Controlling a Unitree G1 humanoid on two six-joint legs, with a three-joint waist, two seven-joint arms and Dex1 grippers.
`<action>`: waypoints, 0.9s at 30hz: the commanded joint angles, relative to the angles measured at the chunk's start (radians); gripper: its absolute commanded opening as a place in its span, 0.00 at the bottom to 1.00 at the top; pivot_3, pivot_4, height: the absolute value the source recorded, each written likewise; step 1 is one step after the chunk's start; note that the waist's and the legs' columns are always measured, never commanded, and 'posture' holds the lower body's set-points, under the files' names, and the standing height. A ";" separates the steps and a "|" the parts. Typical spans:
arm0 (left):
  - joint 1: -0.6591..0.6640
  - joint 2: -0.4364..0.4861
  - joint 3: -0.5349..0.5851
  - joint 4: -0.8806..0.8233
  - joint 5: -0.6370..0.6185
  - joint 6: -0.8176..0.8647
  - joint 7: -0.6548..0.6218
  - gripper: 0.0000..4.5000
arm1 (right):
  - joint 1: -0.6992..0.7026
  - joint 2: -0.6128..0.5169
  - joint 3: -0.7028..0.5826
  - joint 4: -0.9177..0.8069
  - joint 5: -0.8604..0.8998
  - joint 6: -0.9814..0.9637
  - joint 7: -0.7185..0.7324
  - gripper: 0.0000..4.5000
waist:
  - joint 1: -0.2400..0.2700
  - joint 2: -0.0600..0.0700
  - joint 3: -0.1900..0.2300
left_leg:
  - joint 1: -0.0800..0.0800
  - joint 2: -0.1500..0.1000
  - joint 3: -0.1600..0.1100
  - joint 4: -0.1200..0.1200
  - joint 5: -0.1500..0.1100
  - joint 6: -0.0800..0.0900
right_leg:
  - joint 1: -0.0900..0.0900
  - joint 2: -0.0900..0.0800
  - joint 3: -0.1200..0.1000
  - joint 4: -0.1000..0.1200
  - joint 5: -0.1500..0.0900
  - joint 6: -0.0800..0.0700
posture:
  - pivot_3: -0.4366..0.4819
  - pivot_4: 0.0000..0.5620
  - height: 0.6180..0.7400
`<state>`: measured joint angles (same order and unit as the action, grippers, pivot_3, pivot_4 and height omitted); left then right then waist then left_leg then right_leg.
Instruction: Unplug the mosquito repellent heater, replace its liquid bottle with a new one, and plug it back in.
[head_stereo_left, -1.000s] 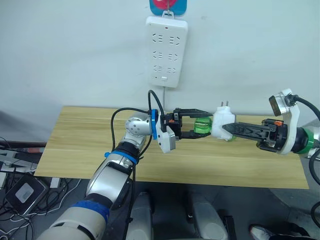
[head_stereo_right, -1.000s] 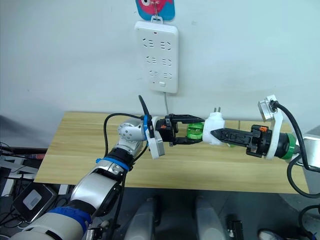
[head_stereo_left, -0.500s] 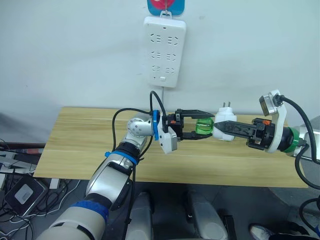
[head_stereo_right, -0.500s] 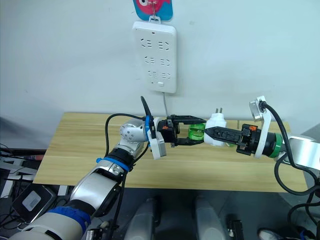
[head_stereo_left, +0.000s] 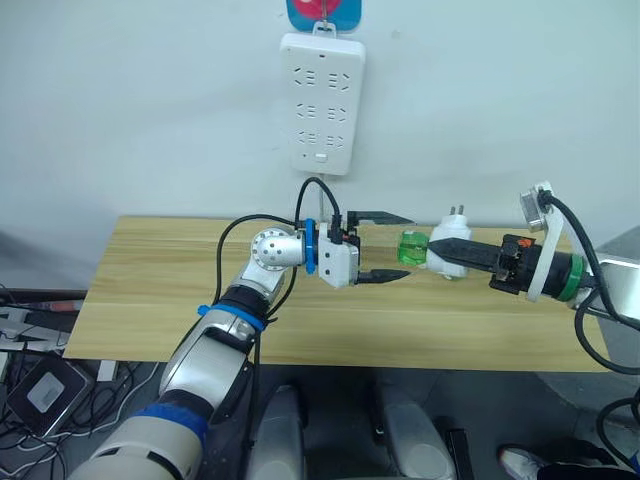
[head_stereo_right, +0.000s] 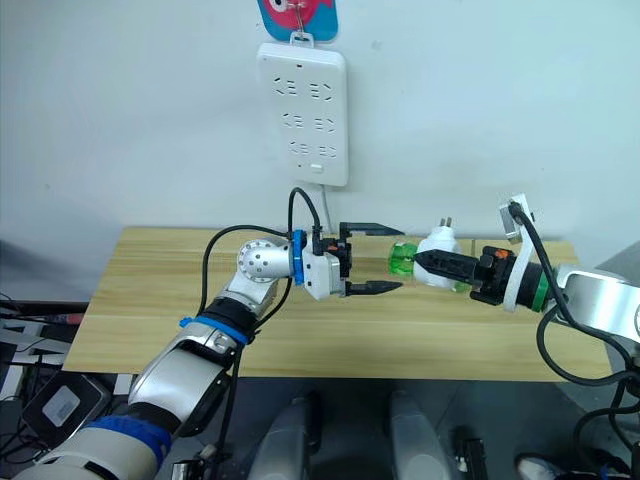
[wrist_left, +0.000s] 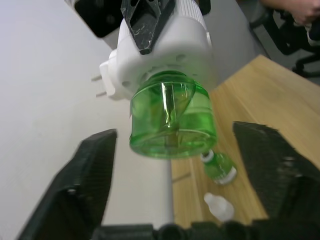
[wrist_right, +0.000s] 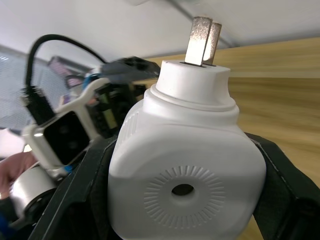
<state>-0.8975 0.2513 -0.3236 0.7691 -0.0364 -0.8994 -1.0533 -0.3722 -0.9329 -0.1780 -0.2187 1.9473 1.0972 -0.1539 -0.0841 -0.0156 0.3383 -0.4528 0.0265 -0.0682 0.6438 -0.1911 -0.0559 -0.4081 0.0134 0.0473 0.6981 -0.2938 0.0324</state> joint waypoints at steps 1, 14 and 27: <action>0.011 0.011 -0.027 -0.125 0.065 0.135 0.024 1.00 | 0.005 -0.025 0.006 -0.028 0.025 -0.025 -0.069 0.69 | 0.000 0.000 0.000 | 0.000 0.000 0.000 0.000 0.000 0.000 | 0.000 0.000 0.000 0.000 0.000 0.000 | 0.35 0.54 1.00; 0.093 -0.014 -0.079 -0.437 0.316 0.534 0.221 1.00 | -0.029 0.042 0.070 -0.136 0.025 -0.136 -0.299 0.69 | 0.001 0.000 0.000 | 0.000 0.001 -0.001 0.000 0.000 0.000 | 0.000 0.000 0.000 0.000 0.000 0.000 | 0.33 0.54 1.00; 0.124 -0.043 -0.115 -0.514 0.384 0.633 0.298 0.87 | -0.022 0.057 0.088 -0.199 0.025 -0.157 -0.327 0.69 | 0.001 0.000 0.000 | 0.000 0.001 0.000 0.000 0.000 0.000 | 0.000 -0.001 0.000 0.000 0.000 0.000 | 0.33 0.54 1.00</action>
<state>-0.7642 0.2201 -0.4271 0.3067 0.3472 -0.2641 -0.7721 -0.3825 -0.8721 -0.0761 -0.3784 1.9477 0.9568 -0.4828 -0.0834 -0.0154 0.3382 -0.4528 0.0276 -0.0686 0.6437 -0.1911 -0.0560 -0.4081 0.0124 0.0475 0.6982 -0.2938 0.0325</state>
